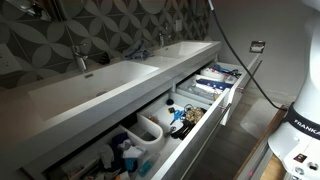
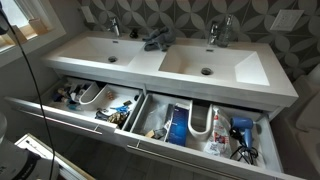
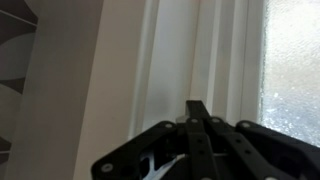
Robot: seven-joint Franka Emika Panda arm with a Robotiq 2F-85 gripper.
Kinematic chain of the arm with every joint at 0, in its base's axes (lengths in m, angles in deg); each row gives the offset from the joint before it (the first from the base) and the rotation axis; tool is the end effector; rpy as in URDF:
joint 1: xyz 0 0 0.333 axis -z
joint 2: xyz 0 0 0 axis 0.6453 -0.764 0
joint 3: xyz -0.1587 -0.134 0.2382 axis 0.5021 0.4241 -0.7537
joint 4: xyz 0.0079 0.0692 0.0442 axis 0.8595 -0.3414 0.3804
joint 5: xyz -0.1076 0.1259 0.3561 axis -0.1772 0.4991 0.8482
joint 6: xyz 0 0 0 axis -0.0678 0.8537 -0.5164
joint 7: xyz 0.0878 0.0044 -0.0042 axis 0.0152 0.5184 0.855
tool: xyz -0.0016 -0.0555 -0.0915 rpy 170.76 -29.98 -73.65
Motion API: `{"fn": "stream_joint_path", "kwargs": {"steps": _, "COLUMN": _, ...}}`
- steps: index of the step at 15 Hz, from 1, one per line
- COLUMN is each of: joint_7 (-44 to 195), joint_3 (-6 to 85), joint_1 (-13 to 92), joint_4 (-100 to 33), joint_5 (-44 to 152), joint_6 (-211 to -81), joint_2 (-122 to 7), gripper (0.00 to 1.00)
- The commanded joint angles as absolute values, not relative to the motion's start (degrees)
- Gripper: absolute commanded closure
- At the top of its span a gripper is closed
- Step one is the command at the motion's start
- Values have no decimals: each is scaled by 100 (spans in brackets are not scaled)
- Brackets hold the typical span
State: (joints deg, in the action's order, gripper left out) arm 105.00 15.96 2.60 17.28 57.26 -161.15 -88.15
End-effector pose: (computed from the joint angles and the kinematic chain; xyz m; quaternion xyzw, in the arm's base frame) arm 0.5569 0.5751 0.6198 -0.7055 -0.4708 -0.4816 0.2206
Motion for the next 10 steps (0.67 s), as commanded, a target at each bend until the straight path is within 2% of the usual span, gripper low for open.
{"fn": "stream_joint_path", "kwargs": {"steps": 1, "joint_7": 10625, "joint_3": 1360, "joint_1": 321, "joint_4": 1863, "joint_5": 5898, "joint_6": -15125, "joint_2": -8720, "gripper": 100}}
{"fn": "stream_joint_path", "kwargs": {"steps": 4, "joint_7": 10287, "joint_3": 1219, "joint_1": 371, "joint_4": 1440, "joint_5": 6061, "joint_6": -14090, "joint_2": -8215, "gripper": 100}}
{"fn": "stream_joint_path", "kwargs": {"steps": 5, "joint_7": 10187, "joint_3": 1163, "joint_1": 390, "joint_4": 1392, "joint_5": 6132, "joint_6": -13751, "joint_2": -8101, "gripper": 75}}
{"fn": "stream_joint_path", "kwargs": {"steps": 6, "joint_7": 9960, "joint_3": 1189, "joint_1": 395, "joint_4": 1269, "joint_5": 6136, "joint_6": -13412, "joint_2": -7912, "gripper": 74}}
{"fn": "stream_joint_path", "kwargs": {"steps": 10, "joint_7": 8841, "joint_3": 1353, "joint_1": 503, "joint_4": 343, "joint_5": 6091, "joint_6": -12682, "joint_2": -6965, "gripper": 46}}
